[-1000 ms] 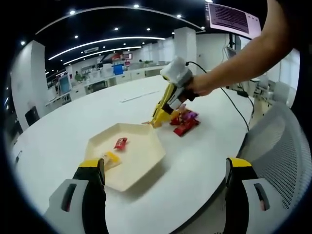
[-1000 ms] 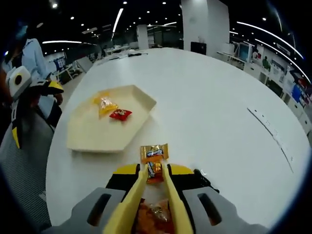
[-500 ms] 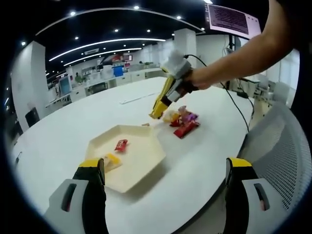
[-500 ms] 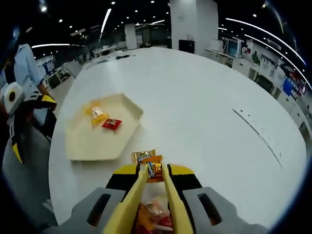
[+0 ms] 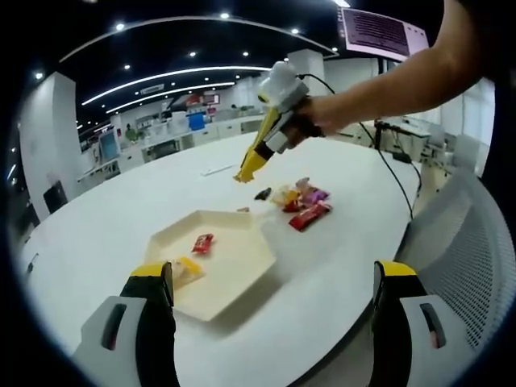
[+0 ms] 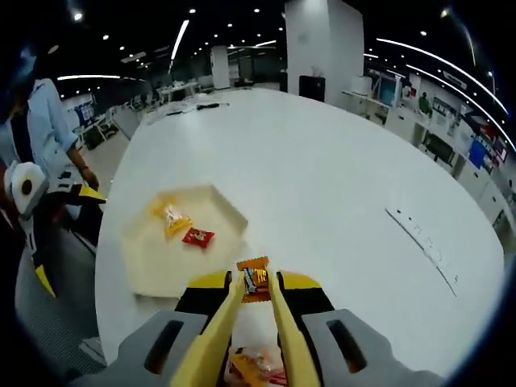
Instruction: Place the target food into the container with the food tongs after gripping and lifting it, then release it inside without dropping or visibly crushing the food.
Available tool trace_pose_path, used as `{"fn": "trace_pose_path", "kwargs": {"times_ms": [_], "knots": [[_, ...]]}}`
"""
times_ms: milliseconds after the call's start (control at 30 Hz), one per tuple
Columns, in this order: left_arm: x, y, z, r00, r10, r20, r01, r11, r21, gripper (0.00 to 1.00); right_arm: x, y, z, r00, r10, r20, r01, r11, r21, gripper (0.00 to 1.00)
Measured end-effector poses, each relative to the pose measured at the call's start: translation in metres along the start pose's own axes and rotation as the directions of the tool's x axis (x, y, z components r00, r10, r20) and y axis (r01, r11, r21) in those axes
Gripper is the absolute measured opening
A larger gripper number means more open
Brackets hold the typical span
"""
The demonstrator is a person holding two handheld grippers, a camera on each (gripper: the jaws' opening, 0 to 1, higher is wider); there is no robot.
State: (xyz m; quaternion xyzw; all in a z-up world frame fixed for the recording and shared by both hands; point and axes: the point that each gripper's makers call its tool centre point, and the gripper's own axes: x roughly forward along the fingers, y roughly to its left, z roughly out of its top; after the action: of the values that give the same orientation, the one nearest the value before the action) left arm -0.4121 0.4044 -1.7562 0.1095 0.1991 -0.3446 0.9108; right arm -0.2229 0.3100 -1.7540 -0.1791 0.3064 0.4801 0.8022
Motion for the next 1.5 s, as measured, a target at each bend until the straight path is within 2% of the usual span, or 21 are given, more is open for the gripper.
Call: {"fn": "trace_pose_path", "kwargs": {"times_ms": [367,633,1000,1300,1500], "knots": [[-0.001,0.001,0.001,1.0,0.007,0.007,-0.007,1.0,0.009,0.99,0.006,0.015,0.028,1.0,0.021,0.012,-0.02,0.999,-0.037,0.21],[-0.001,0.001,0.002,1.0,0.007,0.015,-0.007,1.0,0.008,0.99,0.024,0.026,0.051,0.999,0.043,0.023,-0.042,0.998,-0.039,0.21],[-0.001,0.0,0.003,1.0,0.005,0.019,-0.005,1.0,0.013,0.99,0.046,0.055,0.085,0.996,0.085,0.03,-0.082,0.992,-0.095,0.21],[-0.001,0.001,0.004,1.0,0.009,0.022,-0.01,1.0,0.011,0.99,0.064,0.074,0.1,0.992,0.122,0.021,-0.119,0.987,-0.113,0.21],[-0.002,0.002,0.005,1.0,0.013,0.026,-0.013,1.0,0.012,0.99,0.065,0.081,0.106,0.99,0.139,0.034,-0.133,0.982,-0.135,0.24]]}}
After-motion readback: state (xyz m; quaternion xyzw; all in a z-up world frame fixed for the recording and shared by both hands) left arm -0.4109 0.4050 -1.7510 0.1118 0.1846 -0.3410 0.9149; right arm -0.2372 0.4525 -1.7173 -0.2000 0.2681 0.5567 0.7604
